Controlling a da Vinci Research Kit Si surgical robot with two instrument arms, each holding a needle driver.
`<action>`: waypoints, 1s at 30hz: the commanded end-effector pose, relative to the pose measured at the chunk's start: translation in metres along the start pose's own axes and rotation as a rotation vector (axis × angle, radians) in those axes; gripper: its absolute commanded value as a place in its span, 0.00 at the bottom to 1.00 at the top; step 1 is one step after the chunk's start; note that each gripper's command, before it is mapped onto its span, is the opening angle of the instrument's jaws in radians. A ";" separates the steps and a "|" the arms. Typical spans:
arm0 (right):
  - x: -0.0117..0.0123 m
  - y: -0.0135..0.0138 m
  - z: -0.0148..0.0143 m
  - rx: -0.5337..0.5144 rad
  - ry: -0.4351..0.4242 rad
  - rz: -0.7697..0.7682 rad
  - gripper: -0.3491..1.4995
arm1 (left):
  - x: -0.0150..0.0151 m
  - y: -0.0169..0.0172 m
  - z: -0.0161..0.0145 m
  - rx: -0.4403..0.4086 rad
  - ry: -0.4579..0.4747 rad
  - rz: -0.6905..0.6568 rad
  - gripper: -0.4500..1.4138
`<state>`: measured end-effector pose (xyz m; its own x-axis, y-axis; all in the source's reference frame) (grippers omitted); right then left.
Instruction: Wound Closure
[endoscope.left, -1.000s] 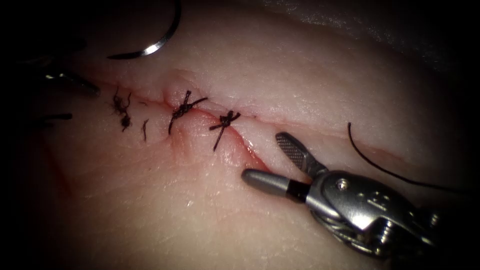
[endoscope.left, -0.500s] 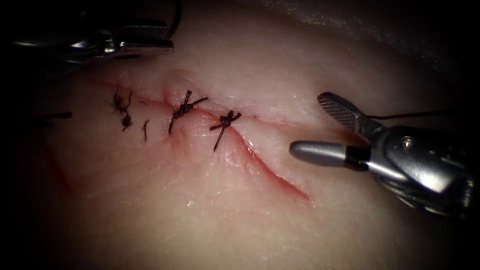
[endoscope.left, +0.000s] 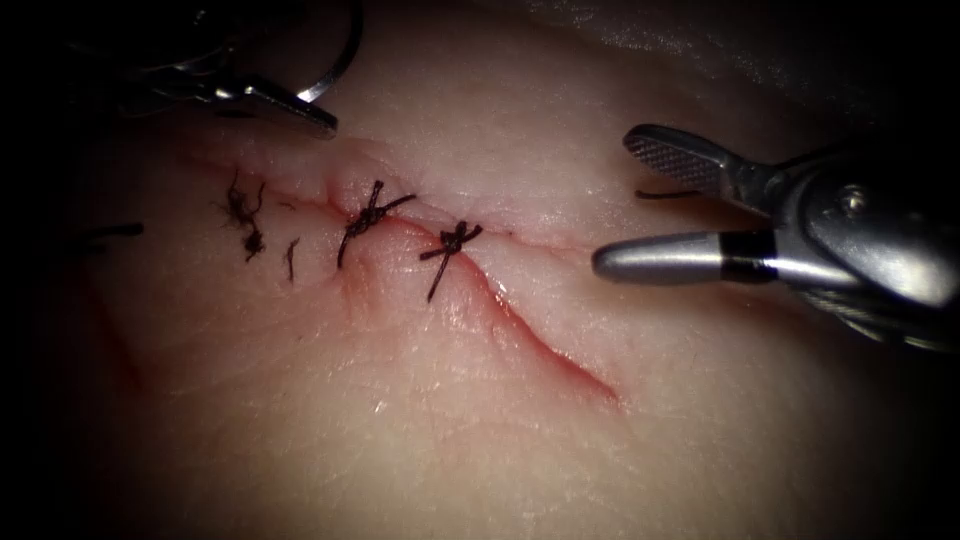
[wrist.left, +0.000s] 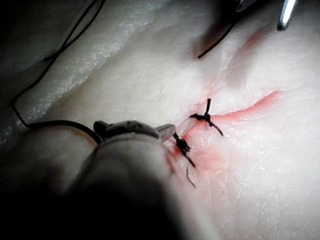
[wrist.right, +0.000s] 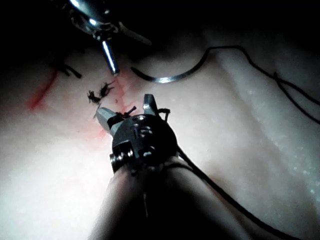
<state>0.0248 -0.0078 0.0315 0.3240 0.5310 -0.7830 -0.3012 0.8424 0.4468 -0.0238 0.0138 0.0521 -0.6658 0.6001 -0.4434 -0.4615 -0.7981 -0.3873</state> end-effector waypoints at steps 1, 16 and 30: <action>0.0004 -0.0001 0.0010 -0.006 0.003 0.001 0.57 | -0.0007 0.0000 0.0012 0.005 -0.034 -0.014 0.86; 0.0013 -0.0017 0.0012 0.000 0.005 -0.031 0.79 | -0.0044 -0.0040 0.0039 0.036 -0.061 -0.078 0.75; 0.0013 -0.0024 0.0015 0.000 0.006 -0.040 0.80 | -0.0069 -0.0062 0.0073 0.070 -0.115 -0.065 0.68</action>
<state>0.0266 -0.0090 0.0298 0.3320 0.4983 -0.8009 -0.2897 0.8619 0.4161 -0.0200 0.0143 0.0631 -0.6964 0.6437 -0.3172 -0.5439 -0.7618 -0.3520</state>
